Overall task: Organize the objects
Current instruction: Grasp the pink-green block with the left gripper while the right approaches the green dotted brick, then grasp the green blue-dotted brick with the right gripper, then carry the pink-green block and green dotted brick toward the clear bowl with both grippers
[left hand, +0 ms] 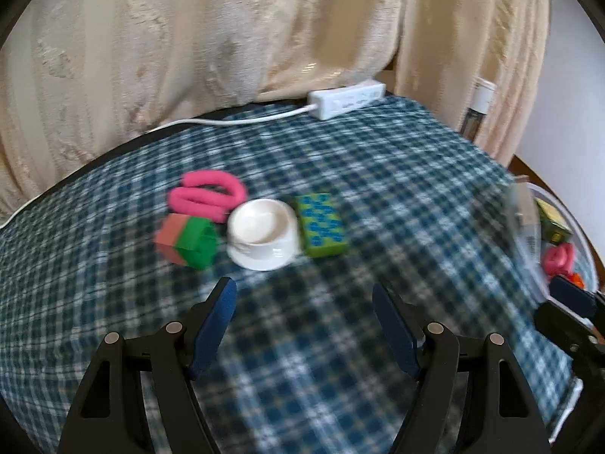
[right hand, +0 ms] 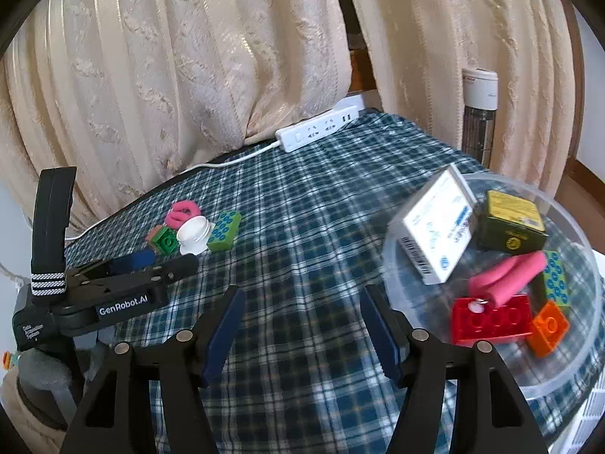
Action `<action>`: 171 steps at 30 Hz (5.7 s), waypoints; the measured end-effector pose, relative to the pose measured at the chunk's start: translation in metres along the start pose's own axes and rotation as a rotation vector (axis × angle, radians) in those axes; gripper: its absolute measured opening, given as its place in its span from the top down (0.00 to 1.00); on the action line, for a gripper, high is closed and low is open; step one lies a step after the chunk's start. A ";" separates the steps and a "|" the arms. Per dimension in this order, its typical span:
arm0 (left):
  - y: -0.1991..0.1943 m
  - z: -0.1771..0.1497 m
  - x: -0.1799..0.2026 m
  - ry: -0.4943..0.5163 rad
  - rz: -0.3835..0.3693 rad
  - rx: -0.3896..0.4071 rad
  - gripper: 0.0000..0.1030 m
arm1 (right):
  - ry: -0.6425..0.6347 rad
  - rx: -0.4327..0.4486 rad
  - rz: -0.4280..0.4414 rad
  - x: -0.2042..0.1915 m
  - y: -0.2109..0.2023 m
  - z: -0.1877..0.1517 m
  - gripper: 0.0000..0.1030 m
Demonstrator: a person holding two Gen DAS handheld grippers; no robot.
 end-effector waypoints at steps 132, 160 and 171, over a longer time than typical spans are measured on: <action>0.014 0.020 -0.051 -0.055 0.048 0.015 0.55 | -0.109 -0.107 0.006 -0.072 0.060 -0.007 0.70; -0.001 0.025 -0.045 -0.047 0.034 0.046 0.55 | -0.133 -0.178 -0.021 -0.069 0.081 -0.024 0.63; -0.010 0.026 -0.036 -0.026 0.019 0.061 0.55 | -0.099 -0.154 -0.004 -0.065 0.064 -0.024 0.69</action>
Point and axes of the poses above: each gripper's, at about its wrist camera, not at the fingertips, and y roughly the way its jaws point, x to its right, z to its top, the point moved 9 cm from there along y, roughly the way its jaws point, and after that the axes turned 2 degrees about -y, right-handed, at the moved point
